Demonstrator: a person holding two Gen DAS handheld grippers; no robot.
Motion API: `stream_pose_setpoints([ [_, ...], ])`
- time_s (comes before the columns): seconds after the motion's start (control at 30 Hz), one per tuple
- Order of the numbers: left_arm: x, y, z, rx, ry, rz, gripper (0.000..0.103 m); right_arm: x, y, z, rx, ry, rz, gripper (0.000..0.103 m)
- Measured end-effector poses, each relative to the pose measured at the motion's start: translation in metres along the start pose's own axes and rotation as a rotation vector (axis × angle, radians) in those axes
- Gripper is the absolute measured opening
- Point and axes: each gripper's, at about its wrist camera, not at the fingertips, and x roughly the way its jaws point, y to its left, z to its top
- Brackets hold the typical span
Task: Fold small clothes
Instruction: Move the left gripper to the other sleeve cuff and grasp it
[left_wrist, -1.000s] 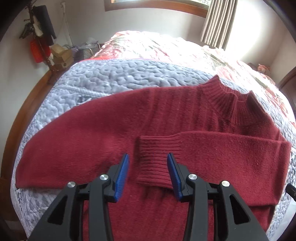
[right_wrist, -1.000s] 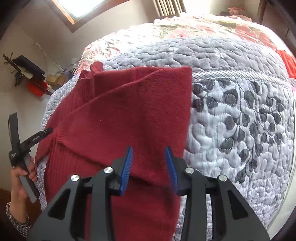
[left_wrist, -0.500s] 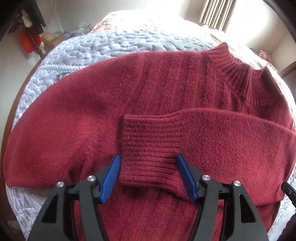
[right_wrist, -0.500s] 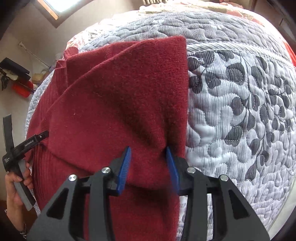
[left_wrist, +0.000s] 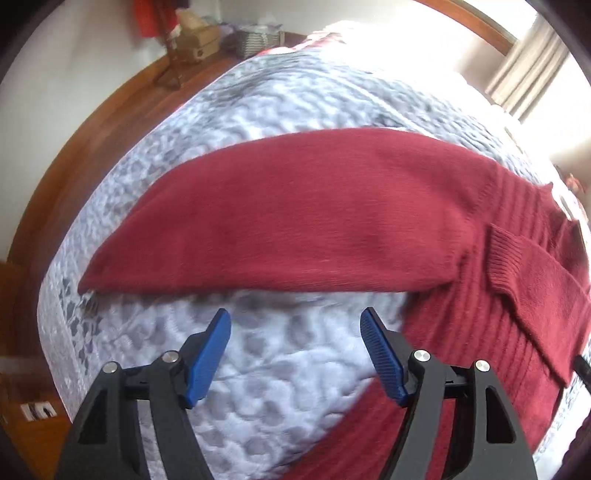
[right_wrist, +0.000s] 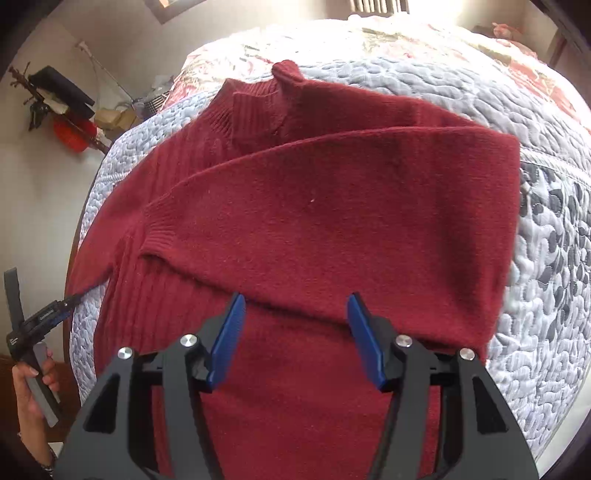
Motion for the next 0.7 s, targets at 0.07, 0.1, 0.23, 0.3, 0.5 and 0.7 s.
stream_pose_setpoints([
  [0.07,0.0,0.045,0.001,-0.106,0.01,0.012,0.074,0.003,0.011,-0.005,-0.012,0.011,0.008,0.058],
  [0.1,0.001,0.065,0.001,-0.145,0.011,0.024,0.074,0.007,0.017,-0.003,-0.018,0.016,0.01,0.058],
  [0.23,0.008,0.132,0.003,-0.271,0.032,0.036,0.074,0.019,0.041,0.0,-0.048,0.032,-0.004,0.058],
  [0.3,0.014,0.157,0.003,-0.323,0.047,0.011,0.074,0.025,0.048,0.0,-0.054,0.042,-0.001,0.058],
  [0.5,0.041,0.209,0.006,-0.478,0.093,-0.076,0.074,0.041,0.072,0.004,-0.084,0.057,-0.02,0.058],
  [0.7,0.057,0.233,0.018,-0.594,0.071,-0.148,0.074,0.049,0.077,0.008,-0.09,0.064,-0.049,0.058],
])
